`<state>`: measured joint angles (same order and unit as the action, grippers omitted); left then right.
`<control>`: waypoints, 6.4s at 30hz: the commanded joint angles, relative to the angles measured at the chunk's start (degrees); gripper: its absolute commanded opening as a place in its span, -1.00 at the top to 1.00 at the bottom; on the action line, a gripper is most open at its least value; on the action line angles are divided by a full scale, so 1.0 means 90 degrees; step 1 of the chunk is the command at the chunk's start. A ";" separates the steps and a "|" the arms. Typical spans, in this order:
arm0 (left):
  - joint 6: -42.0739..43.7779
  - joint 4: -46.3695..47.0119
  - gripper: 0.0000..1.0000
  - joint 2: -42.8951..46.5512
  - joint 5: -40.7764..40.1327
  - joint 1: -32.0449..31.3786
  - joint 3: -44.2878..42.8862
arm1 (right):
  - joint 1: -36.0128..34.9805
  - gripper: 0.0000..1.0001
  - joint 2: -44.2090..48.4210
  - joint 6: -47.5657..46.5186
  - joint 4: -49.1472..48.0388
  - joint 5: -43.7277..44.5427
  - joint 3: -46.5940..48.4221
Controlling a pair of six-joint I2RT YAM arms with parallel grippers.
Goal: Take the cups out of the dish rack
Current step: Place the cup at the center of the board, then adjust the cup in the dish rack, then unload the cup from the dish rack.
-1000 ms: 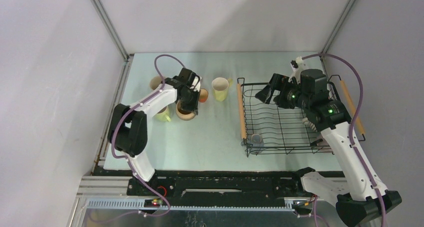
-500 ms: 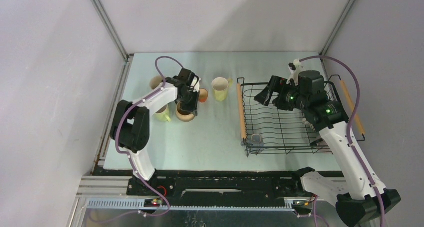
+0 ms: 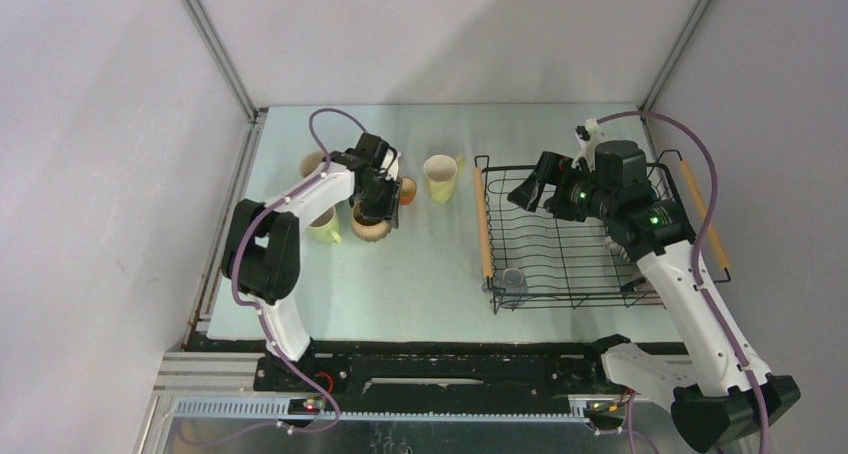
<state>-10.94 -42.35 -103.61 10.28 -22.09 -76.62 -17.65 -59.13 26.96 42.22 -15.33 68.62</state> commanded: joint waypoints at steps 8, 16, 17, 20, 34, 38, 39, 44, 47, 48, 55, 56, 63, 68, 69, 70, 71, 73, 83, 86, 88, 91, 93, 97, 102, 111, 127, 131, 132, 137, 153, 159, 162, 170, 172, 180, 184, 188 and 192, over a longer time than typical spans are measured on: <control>0.0039 0.0065 -0.24 0.0547 0.0081 -0.0003 -0.0422 | -0.0093 -0.99 -0.0070 0.0075 -0.0109 0.0049 -0.0019; -0.0019 0.0160 -0.99 0.1098 0.0071 -0.0221 -0.0299 | -0.0239 -0.99 -0.0203 0.0195 0.0071 0.0298 -0.0011; -0.0030 0.0159 -1.00 0.1169 0.0052 -0.0246 -0.0287 | -0.0258 -0.99 -0.0214 0.0206 0.0101 0.0351 -0.0014; -0.0072 0.0158 -1.00 0.1429 -0.0077 -0.0312 -0.0233 | -0.0316 -0.99 -0.0268 0.0229 0.0261 0.0538 -0.0017; -0.0240 0.0676 -1.00 0.3282 -0.0220 -0.0427 0.0592 | -0.0836 -0.95 -0.0653 0.0352 0.1386 0.1702 -0.0018; -0.0240 0.0770 -1.00 0.3668 -0.0316 -0.0432 0.0876 | -0.0980 -0.91 -0.0812 0.0373 0.1694 0.1946 -0.0020; -0.0240 0.0799 -1.00 0.3757 -0.0285 -0.0427 0.0944 | -0.1021 -0.90 -0.0843 0.0376 0.1770 0.1984 -0.0023; -0.0249 0.0896 -1.00 0.4050 -0.0130 -0.0427 0.1176 | -0.1272 -0.73 -0.0993 0.0387 0.2074 0.2073 -0.0025; -0.0235 0.0897 -1.00 0.4107 -0.0013 -0.0435 0.1205 | -0.1461 -0.64 -0.1135 0.0452 0.2170 0.2167 -0.0025; -0.0230 0.0904 -1.00 0.4127 0.0029 -0.0436 0.1220 | -0.1549 -0.62 -0.1188 0.0472 0.2196 0.2203 -0.0018; -0.0251 0.1004 -1.00 0.4244 0.0168 -0.0446 0.1419 | -0.1964 -0.57 -0.1658 0.0696 0.2134 0.2400 -0.0114; -0.0246 0.1003 -1.00 0.4251 0.0158 -0.0446 0.1445 | -0.1994 -0.56 -0.1704 0.0725 0.2080 0.2395 -0.0159; -0.0240 0.1032 -1.00 0.4218 0.0234 -0.0449 0.1509 | -0.2304 -0.55 -0.1976 0.0957 0.1967 0.2509 -0.0305; -0.0249 0.1043 -1.00 0.4184 0.0273 -0.0446 0.1529 | -0.2473 -0.56 -0.2084 0.1066 0.2020 0.2612 -0.0309; -0.0249 0.1038 -1.00 0.4180 0.0273 -0.0446 0.1531 | -0.2502 -0.55 -0.2112 0.1086 0.2034 0.2645 -0.0312; -0.0249 0.1043 -1.00 0.4173 0.0273 -0.0446 0.1531 | -0.2534 -0.55 -0.2136 0.1091 0.2045 0.2664 -0.0319; -0.0249 0.1052 -1.00 0.4167 0.0275 -0.0446 0.1536 | -0.2561 -0.56 -0.2145 0.1104 0.2046 0.2670 -0.0333; -0.0249 0.1053 -1.00 0.4156 0.0278 -0.0452 0.1538 | -0.2605 -0.55 -0.2132 0.1139 0.2037 0.2660 -0.0411; -0.0259 0.1063 -1.00 0.4047 0.0324 -0.0463 0.1550 | -0.2658 -0.44 -0.1841 0.1170 0.1920 0.2550 -0.0698; -0.0264 0.1063 -1.00 0.4019 0.0315 -0.0466 0.1553 | -0.2663 -0.38 -0.1828 0.1166 0.1889 0.2511 -0.0743; -0.0262 0.1063 -1.00 0.3996 0.0318 -0.0472 0.1555 | -0.2668 -0.38 -0.1833 0.1156 0.1851 0.2488 -0.0779; -0.0259 0.1061 -1.00 0.3974 0.0303 -0.0476 0.1560 | -0.2668 -0.33 -0.1870 0.1152 0.1798 0.2463 -0.0809; -0.0259 0.1063 -1.00 0.3964 0.0287 -0.0485 0.1565 | -0.2676 -0.24 -0.1890 0.1147 0.1784 0.2443 -0.0818; -0.0259 0.1060 -1.00 0.3947 0.0266 -0.0505 0.1570 | -0.2694 -0.16 -0.1917 0.1147 0.1783 0.2483 -0.0817; -0.0259 0.1063 -1.00 0.3925 0.0257 -0.0524 0.1567 | -0.2674 0.18 -0.1795 0.1168 0.1828 0.2675 -0.0816; -0.0258 0.1063 -1.00 0.3899 0.0250 -0.0553 0.1569 | -0.2419 0.44 -0.1318 0.1175 0.1887 0.2977 -0.0661; -0.0259 0.1058 -1.00 0.3868 0.0227 -0.0593 0.1574 | -0.1776 0.48 -0.1270 0.0864 0.1863 0.3380 -0.0449; -0.0259 0.1063 -1.00 0.3856 0.0207 -0.0602 0.1589 | -0.1711 0.48 -0.1262 0.0832 0.1768 0.3393 -0.0430; -0.0251 0.1063 -1.00 0.3856 0.0194 -0.0610 0.1589 | -0.1724 0.49 -0.1253 0.0834 0.1743 0.3408 -0.0432; -0.0249 0.1062 -1.00 0.3828 0.0187 -0.0622 0.1589 | -0.1749 0.50 -0.1232 0.0824 0.1664 0.3395 -0.0428; -0.0249 0.1063 -1.00 0.3821 0.0175 -0.0678 0.1598 | -0.2149 0.43 -0.1715 0.0997 0.1758 0.4207 -0.0442; -0.0249 0.1057 -1.00 0.3828 0.0169 -0.0690 0.1596 | -0.2274 0.17 -0.1862 0.0992 0.1793 0.4234 -0.0443; -0.0243 0.1052 -1.00 0.3823 0.0163 -0.0700 0.1594 | -0.2320 -0.05 -0.1867 0.0969 0.1782 0.4214 -0.0437; -0.0240 0.1044 -1.00 0.3816 0.0159 -0.0720 0.1599 | -0.2356 -0.37 -0.1807 0.0819 0.1702 0.4105 -0.0454; -0.0240 0.1042 -1.00 0.3808 0.0156 -0.0729 0.1598 | -0.2355 -0.41 -0.1749 0.0761 0.1629 0.4021 -0.0498; -0.0230 0.1033 -1.00 0.3788 0.0158 -0.0749 0.1587 | -0.2360 -0.65 -0.1459 0.0385 0.1465 0.3761 -0.0642; -0.0230 0.1033 -1.00 0.3778 0.0157 -0.0764 0.1589 | -0.2342 -0.70 -0.1352 0.0274 0.1389 0.3626 -0.0712; -0.0230 0.1024 -1.00 0.3778 0.0156 -0.0769 0.1585 | -0.2194 -0.68 -0.1280 0.0429 0.1295 0.3431 -0.0737; -0.0230 0.1014 -1.00 0.3778 0.0130 -0.0787 0.1589 | -0.2066 -0.66 -0.1172 0.0756 0.1248 0.3372 -0.0735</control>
<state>-12.62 -34.79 -69.58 12.14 -28.71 -64.42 -37.26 -72.07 31.05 55.13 15.59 62.28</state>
